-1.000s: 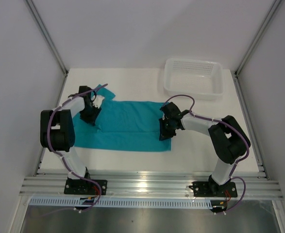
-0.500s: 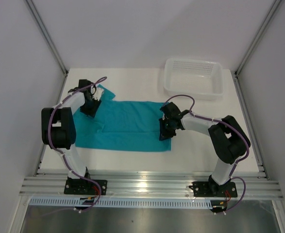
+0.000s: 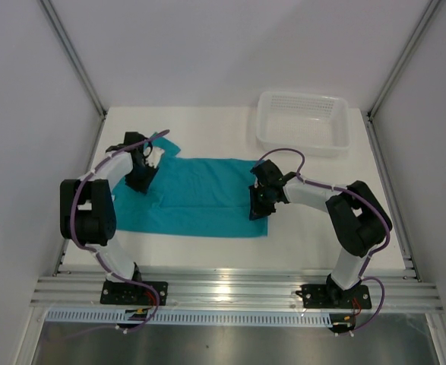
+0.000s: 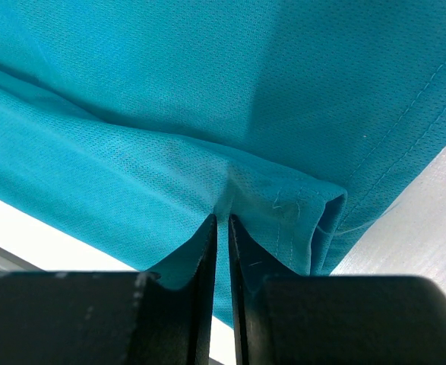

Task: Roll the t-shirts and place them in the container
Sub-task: Fold the tshirt

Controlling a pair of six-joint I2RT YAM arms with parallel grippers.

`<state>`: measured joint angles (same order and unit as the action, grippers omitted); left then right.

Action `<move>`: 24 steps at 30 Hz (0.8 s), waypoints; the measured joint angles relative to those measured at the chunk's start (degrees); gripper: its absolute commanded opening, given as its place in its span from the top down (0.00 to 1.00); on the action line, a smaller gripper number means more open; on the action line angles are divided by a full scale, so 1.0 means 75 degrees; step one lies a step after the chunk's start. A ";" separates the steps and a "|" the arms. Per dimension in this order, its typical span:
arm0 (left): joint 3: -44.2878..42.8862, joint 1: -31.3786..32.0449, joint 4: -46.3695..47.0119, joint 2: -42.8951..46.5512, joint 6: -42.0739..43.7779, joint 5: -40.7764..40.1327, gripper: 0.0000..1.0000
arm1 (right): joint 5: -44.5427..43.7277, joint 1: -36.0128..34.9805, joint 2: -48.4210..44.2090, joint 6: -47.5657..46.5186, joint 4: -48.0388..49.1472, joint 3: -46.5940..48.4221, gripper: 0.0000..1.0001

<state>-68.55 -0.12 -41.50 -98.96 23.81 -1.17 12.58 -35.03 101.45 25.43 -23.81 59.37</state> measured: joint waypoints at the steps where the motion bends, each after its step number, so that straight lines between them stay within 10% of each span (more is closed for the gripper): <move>1: 0.0076 0.0073 -0.0070 -0.0096 0.0035 -0.0017 0.63 | 0.0000 0.0000 0.0003 0.0000 0.0000 0.0000 0.86; 24: -0.1250 0.0664 -0.0493 -0.1603 -0.0291 -0.0224 0.55 | -0.0189 0.0332 -0.0090 0.0023 -0.0597 0.0446 0.73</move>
<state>-77.93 4.86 -45.19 -110.98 21.63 -2.85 11.16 -32.53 100.77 25.61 -28.29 62.72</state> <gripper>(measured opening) 0.434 0.225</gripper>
